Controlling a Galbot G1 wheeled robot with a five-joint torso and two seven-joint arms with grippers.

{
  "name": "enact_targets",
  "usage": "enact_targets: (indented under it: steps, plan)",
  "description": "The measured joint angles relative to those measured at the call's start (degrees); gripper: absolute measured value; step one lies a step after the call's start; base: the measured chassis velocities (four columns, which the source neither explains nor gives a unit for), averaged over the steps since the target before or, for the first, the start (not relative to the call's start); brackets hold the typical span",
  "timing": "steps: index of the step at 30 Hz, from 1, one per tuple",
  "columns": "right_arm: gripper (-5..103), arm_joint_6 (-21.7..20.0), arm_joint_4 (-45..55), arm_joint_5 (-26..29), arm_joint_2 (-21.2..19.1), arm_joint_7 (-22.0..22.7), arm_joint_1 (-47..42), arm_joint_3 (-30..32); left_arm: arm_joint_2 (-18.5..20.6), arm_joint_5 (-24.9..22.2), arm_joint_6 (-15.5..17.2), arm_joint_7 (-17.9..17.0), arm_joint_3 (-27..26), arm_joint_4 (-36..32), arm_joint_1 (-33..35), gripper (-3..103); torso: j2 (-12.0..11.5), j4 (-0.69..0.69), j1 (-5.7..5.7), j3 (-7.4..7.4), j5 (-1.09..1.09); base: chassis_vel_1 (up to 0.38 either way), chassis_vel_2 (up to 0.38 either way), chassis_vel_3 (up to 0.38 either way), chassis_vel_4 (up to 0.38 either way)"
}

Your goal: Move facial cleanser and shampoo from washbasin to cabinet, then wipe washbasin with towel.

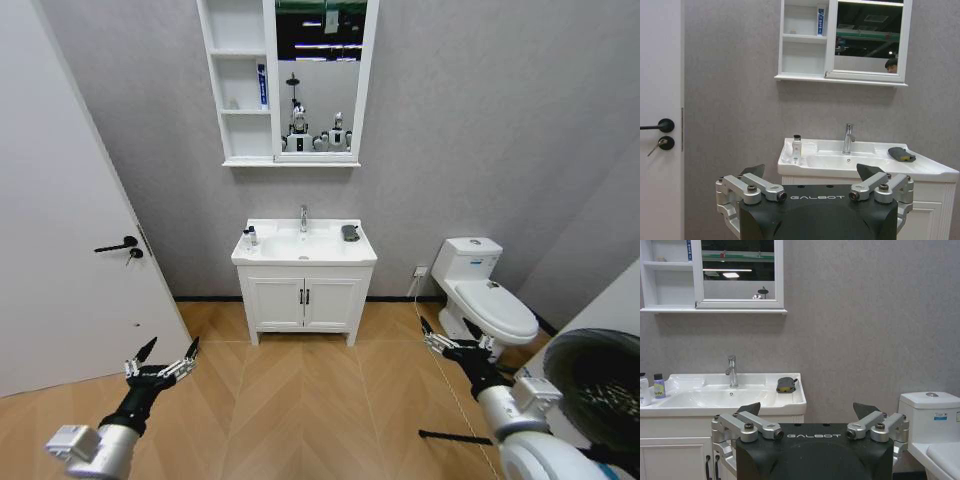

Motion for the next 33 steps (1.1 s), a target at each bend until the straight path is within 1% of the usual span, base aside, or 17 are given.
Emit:
enact_targets:
  steps: [1, 4, 7, 13, 16, 33]
  plan:
    - [100, 0.0, 0.1, 0.0, 0.0, 0.0, -0.1, 0.0, 0.0, 0.0, 0.0, 0.0, 0.1, 0.0, 0.0, 100, 0.0, 0.00, -0.02, -0.01, -0.02, -0.179, 0.125, 0.136, -0.114]
    - [100, 0.0, 0.1, 0.0, 0.0, 0.0, -0.2, 0.1, -0.1, 0.1, 0.0, 0.0, 0.4, 0.0, 0.0, 100, 0.0, 0.00, -0.02, -0.01, 0.02, -0.134, 0.119, 0.134, -0.115]
    - [100, 0.0, 0.0, 0.0, -0.1, 0.0, -0.2, 0.1, -0.2, 0.2, 0.0, 0.0, 0.6, 0.0, 0.0, 100, 0.0, 0.00, -0.04, -0.02, -0.01, -0.133, 0.118, 0.121, -0.128]
    - [100, -0.1, -0.1, 0.0, -0.1, 0.0, 0.4, 0.0, 0.0, -0.1, 0.1, 0.0, -0.1, 0.1, -0.1, 100, 0.0, 0.02, -0.03, -0.01, 0.00, -0.133, 0.151, 0.135, -0.150]
    - [100, -0.2, -0.1, 0.0, -0.1, 0.0, 0.5, 0.0, 0.1, -0.2, 0.1, 0.0, -0.2, 0.2, 0.0, 100, 0.0, 0.01, -0.03, -0.01, 0.00, -0.146, 0.155, 0.141, -0.155]
    - [100, 0.0, -0.5, 0.1, -0.1, -0.4, 0.3, 0.2, 0.0, 0.0, 0.1, 0.1, 0.4, 0.2, -0.3, 100, 0.0, 0.01, -0.03, -0.01, 0.00, -0.151, 0.145, 0.150, -0.151]
